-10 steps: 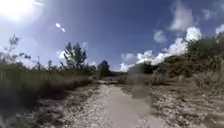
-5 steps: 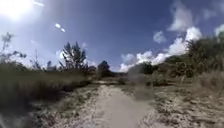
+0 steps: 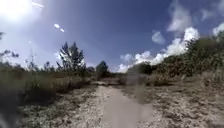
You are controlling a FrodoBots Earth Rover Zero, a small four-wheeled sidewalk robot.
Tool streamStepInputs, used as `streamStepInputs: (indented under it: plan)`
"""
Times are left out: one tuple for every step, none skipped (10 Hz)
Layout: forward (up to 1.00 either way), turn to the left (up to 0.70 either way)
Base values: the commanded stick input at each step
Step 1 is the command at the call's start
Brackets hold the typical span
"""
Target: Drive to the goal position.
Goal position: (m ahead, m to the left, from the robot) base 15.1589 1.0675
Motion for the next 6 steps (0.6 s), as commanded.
streamStepInputs:
  plan:
    - [0.45,0.00]
    - [0.45,0.00]
    - [0.45,0.00]
    - [0.45,0.00]
    - [0.45,0.00]
    - [0.45,0.00]
